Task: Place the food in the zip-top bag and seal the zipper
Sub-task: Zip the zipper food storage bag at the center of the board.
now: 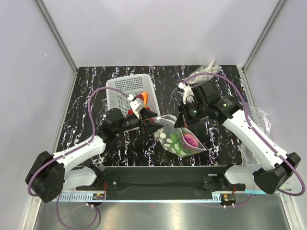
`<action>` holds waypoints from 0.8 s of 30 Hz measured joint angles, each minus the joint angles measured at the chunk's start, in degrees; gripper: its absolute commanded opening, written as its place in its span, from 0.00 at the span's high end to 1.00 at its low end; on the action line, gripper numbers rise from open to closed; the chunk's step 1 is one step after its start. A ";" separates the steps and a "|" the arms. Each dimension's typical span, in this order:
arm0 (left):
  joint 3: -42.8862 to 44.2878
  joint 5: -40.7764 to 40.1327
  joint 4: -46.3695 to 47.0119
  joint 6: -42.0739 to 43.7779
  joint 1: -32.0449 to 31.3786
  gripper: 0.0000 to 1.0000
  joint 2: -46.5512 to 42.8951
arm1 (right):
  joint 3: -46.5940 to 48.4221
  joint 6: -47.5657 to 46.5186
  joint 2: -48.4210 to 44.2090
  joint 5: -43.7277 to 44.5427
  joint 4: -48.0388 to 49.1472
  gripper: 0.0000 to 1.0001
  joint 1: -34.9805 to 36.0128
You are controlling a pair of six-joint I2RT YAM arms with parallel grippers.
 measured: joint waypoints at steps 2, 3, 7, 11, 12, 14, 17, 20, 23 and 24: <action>0.28 0.87 0.68 0.94 0.00 0.37 1.18 | 0.00 -0.28 0.00 -1.09 -0.22 1.00 0.00; 0.33 1.42 1.14 1.22 0.00 0.43 1.66 | 0.00 -0.50 0.00 -1.51 -0.26 1.00 0.00; 0.48 3.87 3.50 2.03 -0.02 0.75 3.02 | 0.00 -1.11 0.00 -3.02 -0.37 1.00 0.00; 0.48 5.90 6.14 1.16 -0.11 1.00 3.28 | -0.04 -1.79 0.00 -3.91 -0.37 0.86 0.00; 0.48 6.40 6.75 1.01 -0.11 1.00 3.28 | -0.11 -1.99 0.00 -3.93 -0.37 0.75 0.00; 0.48 7.37 7.54 0.28 -0.11 1.00 3.32 | -0.33 -2.34 0.00 -3.78 -0.26 0.62 0.00; 0.48 8.63 7.91 -1.57 -0.09 1.00 3.58 | -0.76 -3.41 0.00 -3.28 0.48 0.55 0.00; 0.70 8.96 7.65 -3.76 -0.09 1.00 3.85 | -0.90 -4.26 -0.04 -2.32 2.69 0.53 0.00; 1.22 8.92 7.08 -6.14 -0.09 1.00 4.07 | -0.90 -5.05 -0.07 -2.03 5.84 0.51 0.00; 1.60 8.87 6.38 -6.69 -0.04 1.00 4.09 | -0.90 -5.46 -0.07 -2.03 7.04 0.50 0.00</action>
